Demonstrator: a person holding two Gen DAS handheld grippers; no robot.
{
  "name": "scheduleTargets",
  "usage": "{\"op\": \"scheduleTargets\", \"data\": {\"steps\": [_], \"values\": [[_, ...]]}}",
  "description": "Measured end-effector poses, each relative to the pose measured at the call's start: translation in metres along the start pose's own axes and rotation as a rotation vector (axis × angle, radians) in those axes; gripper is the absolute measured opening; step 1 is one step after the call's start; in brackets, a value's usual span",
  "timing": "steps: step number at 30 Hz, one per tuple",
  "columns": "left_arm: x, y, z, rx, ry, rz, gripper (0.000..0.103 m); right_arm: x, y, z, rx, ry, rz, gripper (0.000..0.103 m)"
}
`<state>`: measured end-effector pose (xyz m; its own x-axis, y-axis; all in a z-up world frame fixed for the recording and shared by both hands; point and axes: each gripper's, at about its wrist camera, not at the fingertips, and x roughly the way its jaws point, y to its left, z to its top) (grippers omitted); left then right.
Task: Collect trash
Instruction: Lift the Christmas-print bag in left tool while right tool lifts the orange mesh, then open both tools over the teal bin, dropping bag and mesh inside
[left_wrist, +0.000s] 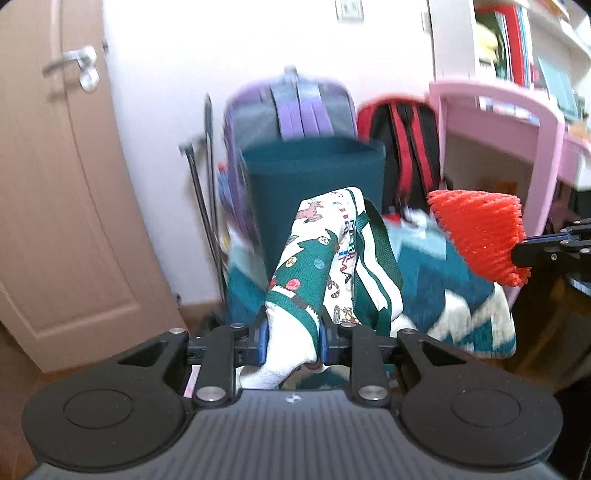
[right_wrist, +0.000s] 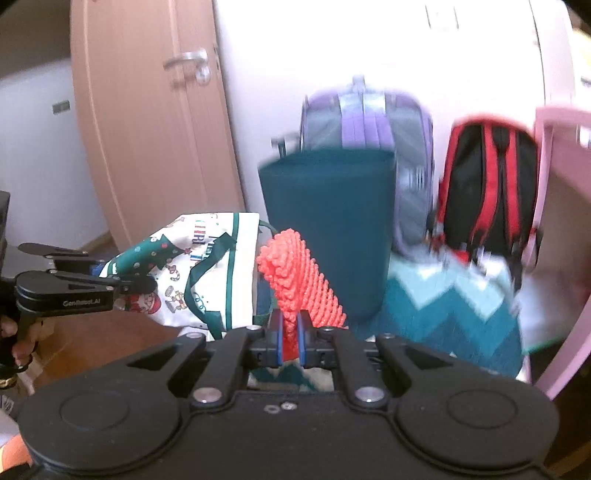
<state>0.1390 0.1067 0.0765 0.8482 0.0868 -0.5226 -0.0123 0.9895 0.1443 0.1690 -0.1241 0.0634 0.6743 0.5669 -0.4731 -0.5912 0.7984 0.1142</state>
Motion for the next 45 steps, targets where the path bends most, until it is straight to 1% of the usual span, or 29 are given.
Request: {"op": "scheduleTargets", "data": {"steps": [6,10,14,17,21,25,29,35,41,43,45], "values": [[-0.025,-0.003,0.065,0.007,-0.11,0.048,0.024,-0.011,0.002,0.059,-0.027,-0.116,-0.021,0.008],[-0.026,-0.001,0.108,-0.009,-0.15,0.066,0.024,-0.005,-0.005,0.097,0.003,-0.152,-0.018,0.008],[-0.013,-0.003,0.146,0.024,-0.154,0.107,0.024,0.013,-0.011,0.128,0.017,-0.164,-0.029,0.008],[0.007,-0.008,0.172,0.056,-0.147,0.14,0.024,0.031,-0.017,0.144,0.018,-0.162,-0.042,0.008],[0.042,-0.013,0.192,0.092,-0.122,0.162,0.024,0.059,-0.028,0.156,0.03,-0.139,-0.056,0.008],[0.081,-0.016,0.201,0.119,-0.085,0.169,0.024,0.096,-0.042,0.161,0.041,-0.103,-0.073,0.008],[0.123,-0.019,0.206,0.141,-0.026,0.16,0.024,0.135,-0.058,0.161,0.065,-0.051,-0.086,0.008],[0.177,-0.025,0.201,0.178,0.056,0.159,0.024,0.186,-0.079,0.156,0.106,0.035,-0.089,0.008],[0.218,-0.031,0.192,0.228,0.152,0.149,0.025,0.221,-0.089,0.149,0.118,0.11,-0.08,0.009],[0.227,-0.032,0.19,0.241,0.185,0.134,0.025,0.229,-0.091,0.147,0.117,0.139,-0.08,0.012],[0.233,-0.035,0.186,0.269,0.201,0.126,0.025,0.234,-0.092,0.143,0.116,0.157,-0.083,0.014]]}}
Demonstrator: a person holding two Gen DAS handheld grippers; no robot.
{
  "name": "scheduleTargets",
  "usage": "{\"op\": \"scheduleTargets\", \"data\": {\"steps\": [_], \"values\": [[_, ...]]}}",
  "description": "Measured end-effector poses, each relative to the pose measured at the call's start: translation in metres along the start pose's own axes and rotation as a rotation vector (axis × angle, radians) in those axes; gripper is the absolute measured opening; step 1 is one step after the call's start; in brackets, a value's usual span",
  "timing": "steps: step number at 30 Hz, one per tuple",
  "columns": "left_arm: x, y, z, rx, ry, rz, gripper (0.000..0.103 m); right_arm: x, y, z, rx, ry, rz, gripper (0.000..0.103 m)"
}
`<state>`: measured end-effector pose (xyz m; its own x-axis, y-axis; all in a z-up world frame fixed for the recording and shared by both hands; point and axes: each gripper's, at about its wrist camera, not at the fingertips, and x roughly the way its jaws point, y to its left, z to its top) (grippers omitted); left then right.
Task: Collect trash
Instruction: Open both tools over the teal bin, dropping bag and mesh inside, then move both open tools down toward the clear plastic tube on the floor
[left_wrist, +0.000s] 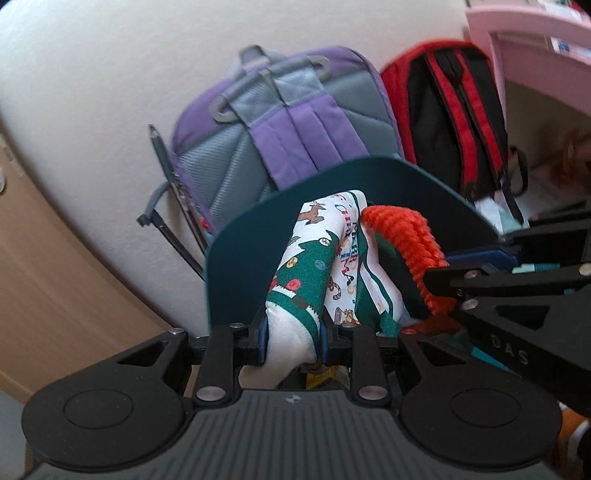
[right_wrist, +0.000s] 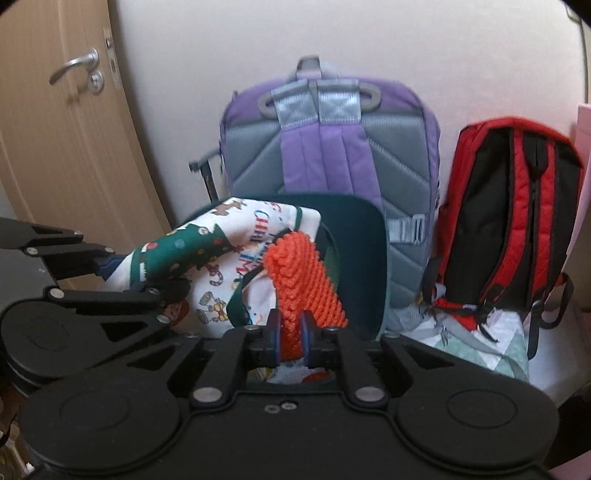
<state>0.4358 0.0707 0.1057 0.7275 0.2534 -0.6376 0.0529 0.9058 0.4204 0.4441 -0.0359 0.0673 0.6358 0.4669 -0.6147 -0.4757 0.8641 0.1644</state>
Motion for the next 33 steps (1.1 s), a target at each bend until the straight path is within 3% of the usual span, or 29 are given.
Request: {"op": "scheduleTargets", "data": {"steps": [8,9,12,13,18,33], "values": [[0.01,-0.008,-0.003,0.002,0.037,-0.038,0.032,0.0,0.001,-0.002,-0.022,-0.001,-0.013,0.024],[0.009,-0.008,-0.003,-0.006,0.035,-0.04,0.037,-0.003,0.002,-0.002,-0.026,-0.003,-0.016,0.024],[-0.001,-0.006,-0.003,-0.017,0.011,-0.018,0.063,-0.012,-0.001,-0.002,-0.016,-0.016,-0.034,0.024],[-0.005,-0.004,-0.003,-0.024,-0.004,-0.017,0.067,-0.017,-0.002,-0.001,-0.011,-0.023,-0.031,0.025],[-0.032,0.002,-0.004,-0.074,-0.036,-0.05,0.067,-0.046,-0.002,0.0,-0.006,-0.055,-0.022,0.031],[-0.15,0.018,-0.034,-0.176,-0.116,-0.091,0.067,-0.159,0.03,-0.019,-0.056,-0.13,0.008,0.037]]}}
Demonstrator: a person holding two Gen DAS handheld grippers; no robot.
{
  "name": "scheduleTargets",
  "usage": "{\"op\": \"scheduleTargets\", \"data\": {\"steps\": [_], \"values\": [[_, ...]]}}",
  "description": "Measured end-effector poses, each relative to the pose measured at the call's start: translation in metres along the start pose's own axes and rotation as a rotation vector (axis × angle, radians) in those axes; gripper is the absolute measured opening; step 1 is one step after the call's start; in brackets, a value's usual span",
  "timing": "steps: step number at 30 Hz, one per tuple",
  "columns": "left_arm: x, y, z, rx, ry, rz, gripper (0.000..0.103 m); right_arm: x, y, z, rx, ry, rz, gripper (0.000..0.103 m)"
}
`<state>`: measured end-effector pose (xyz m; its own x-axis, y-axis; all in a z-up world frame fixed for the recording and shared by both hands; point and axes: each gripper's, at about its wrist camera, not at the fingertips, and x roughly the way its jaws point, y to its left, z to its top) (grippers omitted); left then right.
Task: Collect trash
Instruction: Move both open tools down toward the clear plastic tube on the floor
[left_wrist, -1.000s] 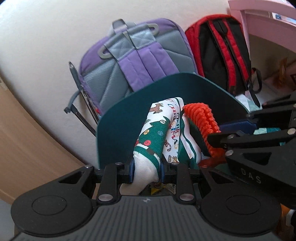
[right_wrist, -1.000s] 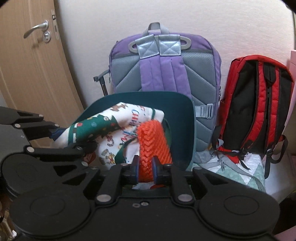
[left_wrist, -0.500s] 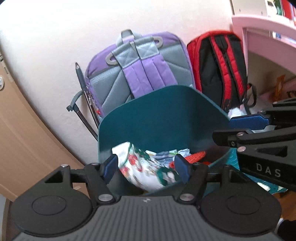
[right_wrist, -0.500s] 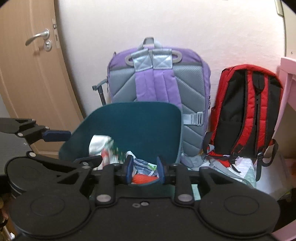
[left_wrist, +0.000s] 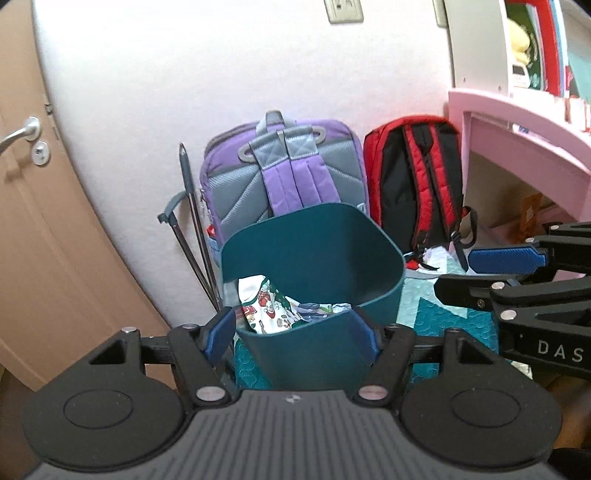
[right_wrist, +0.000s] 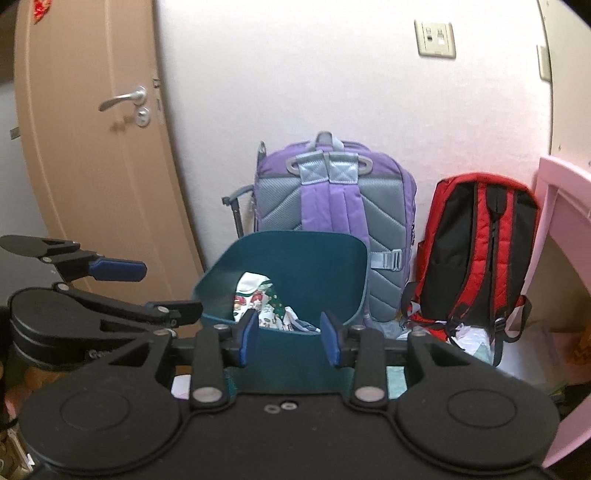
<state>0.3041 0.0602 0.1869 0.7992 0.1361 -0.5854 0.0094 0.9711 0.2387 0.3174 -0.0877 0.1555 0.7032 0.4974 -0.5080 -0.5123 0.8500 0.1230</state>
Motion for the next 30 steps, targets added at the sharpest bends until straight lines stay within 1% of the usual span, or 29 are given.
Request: {"op": "scheduleTargets", "data": {"steps": [5,10,12,15,17,19,21,26,30], "values": [[-0.037,0.002,-0.013,-0.012,-0.019,-0.003,0.067,-0.03,0.011,-0.012,-0.007,-0.008,0.009,0.039],[-0.063,0.003,-0.033,-0.032,-0.021,-0.013,0.067,-0.05,0.022,-0.03,-0.021,0.007,0.028,0.042],[-0.07,0.005,-0.044,-0.052,-0.013,-0.032,0.067,-0.055,0.026,-0.038,-0.028,0.014,0.036,0.044],[-0.077,0.003,-0.062,-0.051,-0.004,-0.056,0.067,-0.062,0.031,-0.052,-0.033,0.03,0.06,0.046],[-0.079,0.002,-0.076,-0.046,0.009,-0.07,0.068,-0.065,0.033,-0.062,-0.041,0.041,0.073,0.047],[-0.08,0.001,-0.091,-0.048,0.016,-0.084,0.075,-0.066,0.036,-0.073,-0.046,0.054,0.087,0.047],[-0.08,0.0,-0.107,-0.056,0.022,-0.101,0.078,-0.064,0.037,-0.086,-0.046,0.07,0.104,0.048],[-0.072,0.005,-0.143,-0.1,0.029,-0.134,0.082,-0.051,0.041,-0.119,-0.041,0.129,0.125,0.048],[-0.055,0.017,-0.173,-0.15,0.047,-0.165,0.084,-0.031,0.043,-0.148,-0.056,0.173,0.136,0.049]]}}
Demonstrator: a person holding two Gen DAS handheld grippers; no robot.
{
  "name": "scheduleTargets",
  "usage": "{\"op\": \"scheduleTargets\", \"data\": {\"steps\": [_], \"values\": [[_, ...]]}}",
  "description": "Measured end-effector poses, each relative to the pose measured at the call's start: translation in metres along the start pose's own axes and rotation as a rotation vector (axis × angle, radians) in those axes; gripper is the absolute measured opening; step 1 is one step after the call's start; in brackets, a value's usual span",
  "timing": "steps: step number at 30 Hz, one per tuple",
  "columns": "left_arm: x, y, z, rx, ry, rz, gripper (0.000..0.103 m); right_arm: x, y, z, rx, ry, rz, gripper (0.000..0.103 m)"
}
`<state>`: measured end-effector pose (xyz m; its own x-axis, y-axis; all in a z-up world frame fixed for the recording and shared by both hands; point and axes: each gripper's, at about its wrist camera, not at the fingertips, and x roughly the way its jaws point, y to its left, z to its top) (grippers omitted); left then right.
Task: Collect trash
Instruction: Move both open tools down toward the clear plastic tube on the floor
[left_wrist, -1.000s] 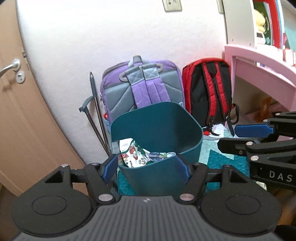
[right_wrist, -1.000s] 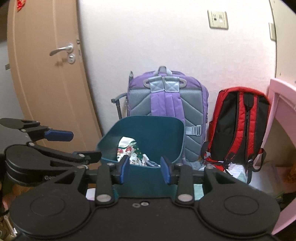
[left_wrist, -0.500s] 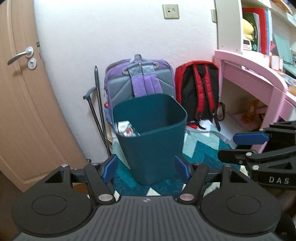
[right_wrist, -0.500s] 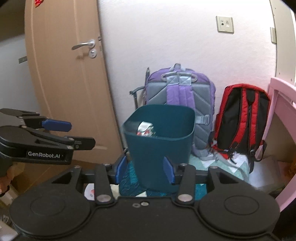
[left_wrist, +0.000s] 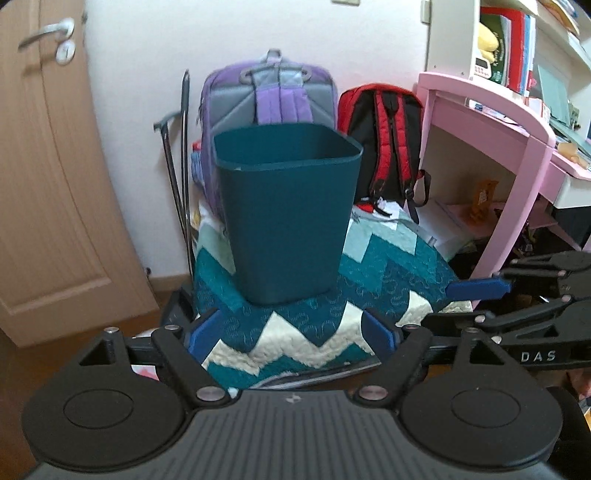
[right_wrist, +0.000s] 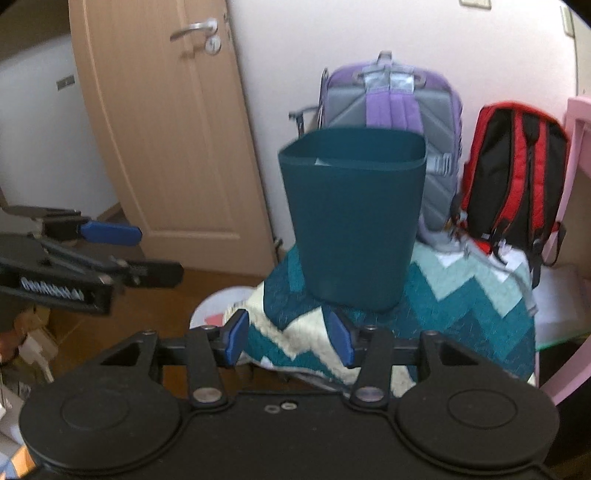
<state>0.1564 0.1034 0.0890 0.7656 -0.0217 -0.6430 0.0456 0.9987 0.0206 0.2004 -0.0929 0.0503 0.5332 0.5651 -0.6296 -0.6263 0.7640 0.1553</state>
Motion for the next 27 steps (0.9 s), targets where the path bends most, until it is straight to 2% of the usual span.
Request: {"op": "scheduleTargets", "data": {"steps": [4,6,15,20,27], "values": [[0.025,0.02,-0.027,-0.037,0.002,0.012,0.095,0.031,-0.003,-0.021,0.006,0.047,0.012,0.049],[0.039,0.028,-0.04,-0.047,0.001,0.02,0.097,0.049,-0.005,-0.032,0.016,0.078,0.015,0.049],[0.135,0.075,-0.1,-0.087,0.141,0.034,0.097,0.146,-0.007,-0.082,0.007,0.221,0.039,0.049],[0.192,0.091,-0.138,-0.041,0.204,0.074,0.097,0.208,-0.009,-0.108,0.011,0.314,0.063,0.048],[0.276,0.105,-0.202,0.024,0.341,0.029,0.097,0.296,-0.021,-0.145,0.054,0.428,0.081,0.048]]}}
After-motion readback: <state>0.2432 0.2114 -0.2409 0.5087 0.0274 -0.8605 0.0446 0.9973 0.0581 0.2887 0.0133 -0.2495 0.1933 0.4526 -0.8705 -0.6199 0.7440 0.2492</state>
